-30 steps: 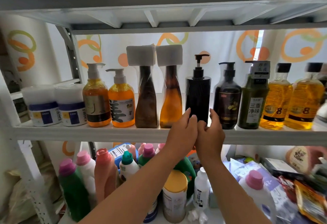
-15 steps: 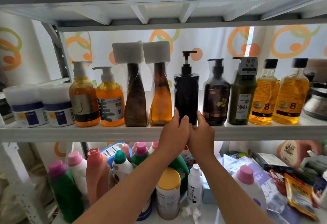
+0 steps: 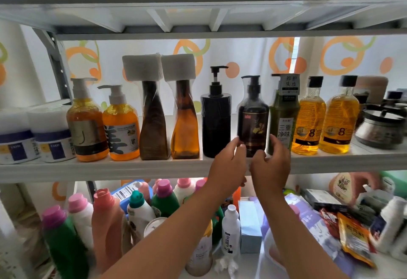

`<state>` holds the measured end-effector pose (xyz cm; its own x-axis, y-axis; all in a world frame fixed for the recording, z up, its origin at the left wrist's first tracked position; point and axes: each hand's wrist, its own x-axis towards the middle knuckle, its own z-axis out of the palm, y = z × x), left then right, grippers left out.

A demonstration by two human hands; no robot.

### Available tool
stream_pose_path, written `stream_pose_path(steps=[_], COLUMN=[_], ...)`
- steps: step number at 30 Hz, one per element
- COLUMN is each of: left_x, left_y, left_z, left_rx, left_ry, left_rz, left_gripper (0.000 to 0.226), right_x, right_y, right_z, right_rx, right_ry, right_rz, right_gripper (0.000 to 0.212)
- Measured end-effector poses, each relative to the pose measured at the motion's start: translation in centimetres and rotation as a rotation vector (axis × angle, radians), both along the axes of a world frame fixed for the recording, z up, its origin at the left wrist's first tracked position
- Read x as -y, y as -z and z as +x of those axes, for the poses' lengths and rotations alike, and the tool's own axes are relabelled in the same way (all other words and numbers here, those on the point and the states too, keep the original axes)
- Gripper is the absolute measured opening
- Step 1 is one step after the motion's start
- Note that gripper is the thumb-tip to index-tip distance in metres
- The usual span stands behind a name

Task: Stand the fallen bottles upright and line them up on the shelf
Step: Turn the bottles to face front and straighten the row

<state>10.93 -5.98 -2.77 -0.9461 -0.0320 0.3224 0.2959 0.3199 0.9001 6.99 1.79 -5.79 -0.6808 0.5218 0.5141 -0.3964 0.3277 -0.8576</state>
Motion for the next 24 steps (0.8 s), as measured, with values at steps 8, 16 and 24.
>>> stream_pose_path(steps=[8,16,24], left_x=[-1.6,-1.4,-1.6], left_y=[0.1,0.8,0.9], left_z=[-1.8,-1.9,-1.4], left_rx=[0.022,-0.018,-0.033], left_ry=[-0.005,-0.023,-0.003], left_rz=[0.064,0.091,0.144], left_gripper=[0.030,0.026,0.023], right_x=[-0.9,-0.8,-0.8], right_y=[0.3,0.6,0.2], right_z=[-0.6,-0.6,0.1], right_rx=[0.024,0.012,0.036], right_ry=[-0.056,-0.029,-0.065], right_rz=[0.140,0.186,0.169], right_gripper=[0.032,0.032,0.028])
